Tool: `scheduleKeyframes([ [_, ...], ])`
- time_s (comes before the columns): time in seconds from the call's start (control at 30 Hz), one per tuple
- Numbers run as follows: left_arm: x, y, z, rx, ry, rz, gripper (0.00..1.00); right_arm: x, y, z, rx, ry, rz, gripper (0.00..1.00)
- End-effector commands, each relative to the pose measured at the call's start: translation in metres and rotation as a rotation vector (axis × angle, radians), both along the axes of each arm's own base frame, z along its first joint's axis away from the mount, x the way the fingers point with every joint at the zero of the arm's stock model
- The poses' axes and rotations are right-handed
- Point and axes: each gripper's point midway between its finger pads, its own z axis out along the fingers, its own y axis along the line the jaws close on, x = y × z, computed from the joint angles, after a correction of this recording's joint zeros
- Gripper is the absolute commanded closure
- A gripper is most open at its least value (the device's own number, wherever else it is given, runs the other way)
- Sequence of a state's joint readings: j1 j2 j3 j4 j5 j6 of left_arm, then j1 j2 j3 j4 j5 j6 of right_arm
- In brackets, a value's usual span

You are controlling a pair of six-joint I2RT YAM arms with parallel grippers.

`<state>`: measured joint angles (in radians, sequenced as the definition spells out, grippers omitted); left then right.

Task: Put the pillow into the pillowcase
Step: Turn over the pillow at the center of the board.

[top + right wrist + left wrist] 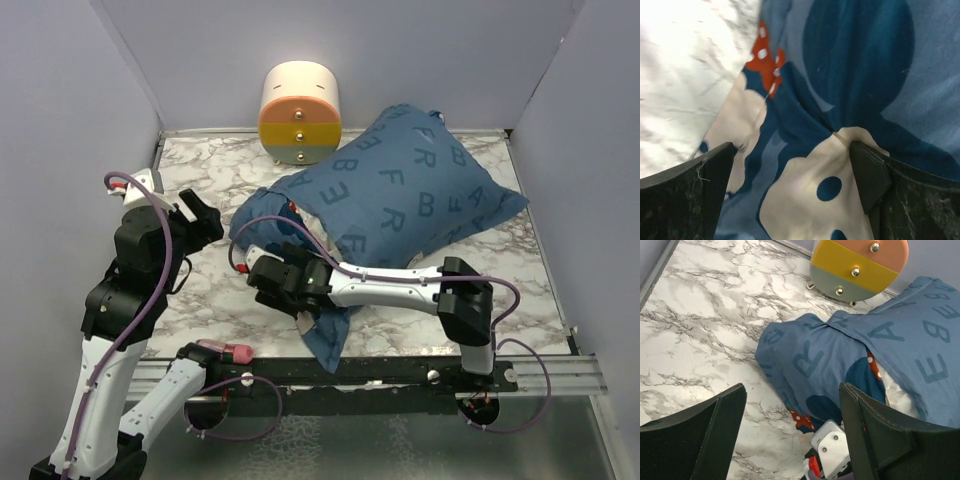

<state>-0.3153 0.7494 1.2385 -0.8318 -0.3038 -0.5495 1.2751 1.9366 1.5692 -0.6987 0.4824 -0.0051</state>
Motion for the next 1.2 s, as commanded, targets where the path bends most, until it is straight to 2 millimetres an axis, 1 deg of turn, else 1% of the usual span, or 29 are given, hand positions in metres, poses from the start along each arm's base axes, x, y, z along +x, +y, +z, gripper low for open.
scheduleKeyframes([
  [0.0,-0.007,0.014,0.001,-0.011,-0.036,0.073,0.23,0.030,-0.076,-0.027,-0.281,-0.246,-0.223,0.01],
  [0.03,-0.007,0.015,0.003,-0.013,-0.048,0.080,0.23,0.030,-0.080,-0.034,-0.291,-0.253,-0.230,0.05],
  [0.07,-0.008,0.017,0.006,-0.013,-0.063,0.085,0.23,0.030,-0.084,-0.038,-0.283,-0.253,-0.242,0.19],
  [0.13,-0.009,0.020,0.016,-0.013,-0.096,0.096,0.24,0.031,-0.088,-0.041,-0.246,-0.204,-0.277,0.63],
  [0.17,-0.011,0.022,0.023,-0.013,-0.117,0.101,0.24,0.033,-0.087,-0.035,-0.209,-0.173,-0.304,0.82],
  [0.2,-0.013,0.024,0.030,-0.016,-0.140,0.106,0.25,0.033,-0.081,-0.025,-0.155,-0.134,-0.307,0.91],
  [0.23,-0.015,0.026,0.039,-0.017,-0.168,0.110,0.25,0.032,-0.070,-0.012,-0.093,-0.105,-0.290,0.96],
  [0.27,-0.017,0.028,0.047,-0.019,-0.198,0.111,0.26,0.031,-0.054,0.009,-0.011,-0.080,-0.254,0.99],
  [0.33,-0.022,0.031,0.064,-0.018,-0.258,0.116,0.27,0.024,-0.014,0.069,0.201,-0.030,-0.135,0.99],
  [0.37,-0.024,0.035,0.073,-0.014,-0.286,0.128,0.27,0.021,0.008,0.110,0.327,-0.029,-0.050,0.99],
  [0.4,-0.027,0.038,0.081,-0.011,-0.313,0.138,0.28,0.017,0.025,0.156,0.449,-0.040,0.016,0.99],
  [0.47,-0.031,0.046,0.098,0.005,-0.357,0.164,0.28,0.010,0.048,0.249,0.658,-0.073,0.105,0.99],
  [0.53,-0.033,0.052,0.107,0.022,-0.386,0.192,0.28,0.002,0.059,0.342,0.833,-0.121,0.187,0.99],
  [0.57,-0.039,0.058,0.121,0.020,-0.422,0.210,0.28,-0.002,0.060,0.383,0.914,-0.156,0.229,0.99],
  [0.6,-0.042,0.061,0.127,0.022,-0.442,0.224,0.28,-0.010,0.057,0.428,1.020,-0.205,0.277,0.99],
  [0.63,-0.044,0.064,0.131,0.024,-0.458,0.238,0.28,-0.018,0.049,0.464,1.120,-0.252,0.318,0.99],
  [0.7,-0.048,0.070,0.136,0.027,-0.480,0.265,0.29,-0.030,0.028,0.515,1.273,-0.333,0.356,0.99],
  [0.73,-0.049,0.072,0.136,0.029,-0.482,0.275,0.29,-0.035,0.010,0.537,1.352,-0.379,0.355,0.99],
  [0.77,-0.049,0.073,0.135,0.029,-0.484,0.280,0.29,-0.036,-0.012,0.554,1.415,-0.422,0.325,0.99],
  [0.8,-0.048,0.073,0.135,0.028,-0.485,0.282,0.29,-0.033,-0.038,0.570,1.464,-0.483,0.258,0.99],
  [0.83,-0.048,0.072,0.133,0.025,-0.482,0.281,0.29,-0.025,-0.065,0.581,1.489,-0.549,0.165,0.99],
  [0.87,-0.047,0.071,0.132,0.019,-0.483,0.276,0.29,-0.013,-0.099,0.588,1.503,-0.638,0.033,0.99],
  [0.9,-0.046,0.068,0.133,0.011,-0.487,0.264,0.29,-0.003,-0.134,0.589,1.496,-0.732,-0.102,0.99],
  [0.93,-0.039,0.064,0.123,0.012,-0.466,0.249,0.29,0.003,-0.182,0.589,1.494,-0.833,-0.255,0.99],
  [1.0,-0.028,0.051,0.115,-0.004,-0.453,0.199,0.29,0.012,-0.243,0.568,1.378,-0.993,-0.501,0.99],
  [1.03,-0.023,0.043,0.112,-0.018,-0.449,0.168,0.29,0.014,-0.268,0.553,1.308,-1.052,-0.596,0.99],
  [1.1,-0.009,0.021,0.104,-0.047,-0.438,0.072,0.29,0.018,-0.311,0.518,1.175,-1.138,-0.760,0.93],
  [1.13,-0.002,0.006,0.100,-0.065,-0.433,0.006,0.29,0.021,-0.330,0.499,1.117,-1.149,-0.831,0.90],
  [1.17,0.005,-0.013,0.095,-0.098,-0.422,-0.080,0.29,0.028,-0.340,0.477,1.046,-1.154,-0.878,0.84],
])
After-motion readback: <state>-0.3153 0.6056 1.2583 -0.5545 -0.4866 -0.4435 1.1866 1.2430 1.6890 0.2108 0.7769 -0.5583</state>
